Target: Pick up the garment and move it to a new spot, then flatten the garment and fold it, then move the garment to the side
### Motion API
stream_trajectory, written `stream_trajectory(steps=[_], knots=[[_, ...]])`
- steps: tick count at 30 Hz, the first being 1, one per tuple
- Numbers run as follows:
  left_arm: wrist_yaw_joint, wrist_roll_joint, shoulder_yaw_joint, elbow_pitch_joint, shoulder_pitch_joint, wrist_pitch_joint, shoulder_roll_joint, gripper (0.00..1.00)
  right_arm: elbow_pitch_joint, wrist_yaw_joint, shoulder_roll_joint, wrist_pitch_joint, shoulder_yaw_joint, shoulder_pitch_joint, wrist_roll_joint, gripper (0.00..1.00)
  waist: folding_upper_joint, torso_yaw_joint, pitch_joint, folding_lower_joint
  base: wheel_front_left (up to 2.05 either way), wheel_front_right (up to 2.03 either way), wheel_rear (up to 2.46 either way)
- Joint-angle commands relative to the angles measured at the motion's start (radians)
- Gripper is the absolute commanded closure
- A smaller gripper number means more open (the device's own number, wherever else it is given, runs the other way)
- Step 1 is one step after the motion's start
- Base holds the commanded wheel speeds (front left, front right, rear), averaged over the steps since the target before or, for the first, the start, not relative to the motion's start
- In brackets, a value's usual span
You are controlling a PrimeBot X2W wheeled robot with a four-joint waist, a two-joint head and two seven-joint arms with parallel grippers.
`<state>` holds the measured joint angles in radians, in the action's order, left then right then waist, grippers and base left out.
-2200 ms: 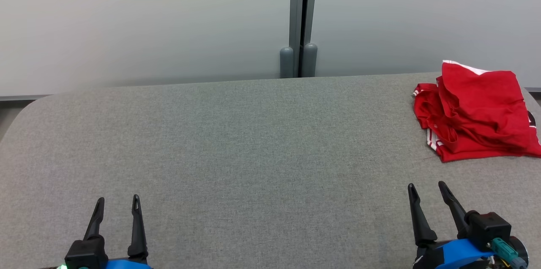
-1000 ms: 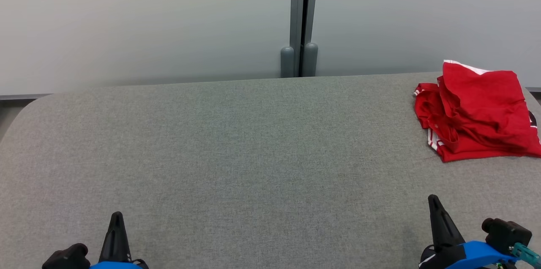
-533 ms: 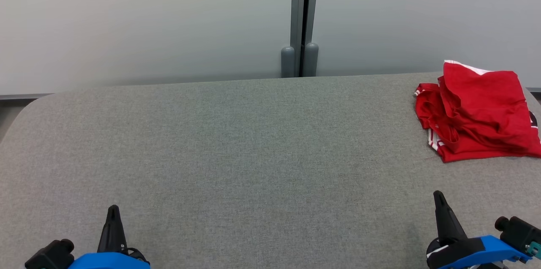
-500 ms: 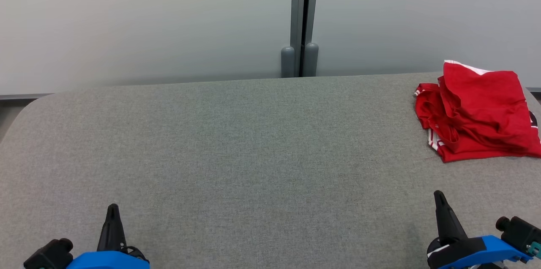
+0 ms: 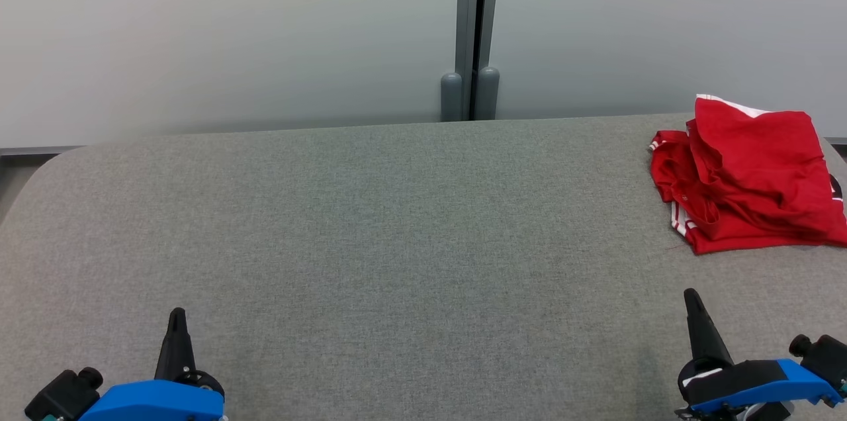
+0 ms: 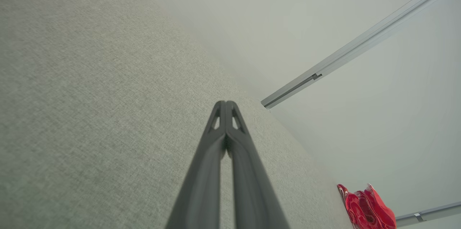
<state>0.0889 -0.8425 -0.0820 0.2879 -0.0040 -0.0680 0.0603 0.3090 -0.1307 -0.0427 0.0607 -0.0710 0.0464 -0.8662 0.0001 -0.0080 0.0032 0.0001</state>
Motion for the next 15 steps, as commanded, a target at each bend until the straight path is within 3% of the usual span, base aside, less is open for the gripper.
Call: stream_trajectory(steps=[1,15], knots=[[0.007,-0.04,-0.005,-0.015,-0.029,0.01,0.003,1.0,-0.018,0.0,-0.007,-0.01,-0.005,0.029,-0.042,1.0,-0.0001,0.0,0.0,-0.0001,0.0,0.0,0.0],[0.016,-0.212,-0.013,-0.023,-0.05,0.051,0.0,1.0,-0.03,0.0,-0.008,-0.05,-0.015,0.04,-0.209,1.0,-0.0001,0.002,0.0,-0.0001,0.0,0.0,0.0]])
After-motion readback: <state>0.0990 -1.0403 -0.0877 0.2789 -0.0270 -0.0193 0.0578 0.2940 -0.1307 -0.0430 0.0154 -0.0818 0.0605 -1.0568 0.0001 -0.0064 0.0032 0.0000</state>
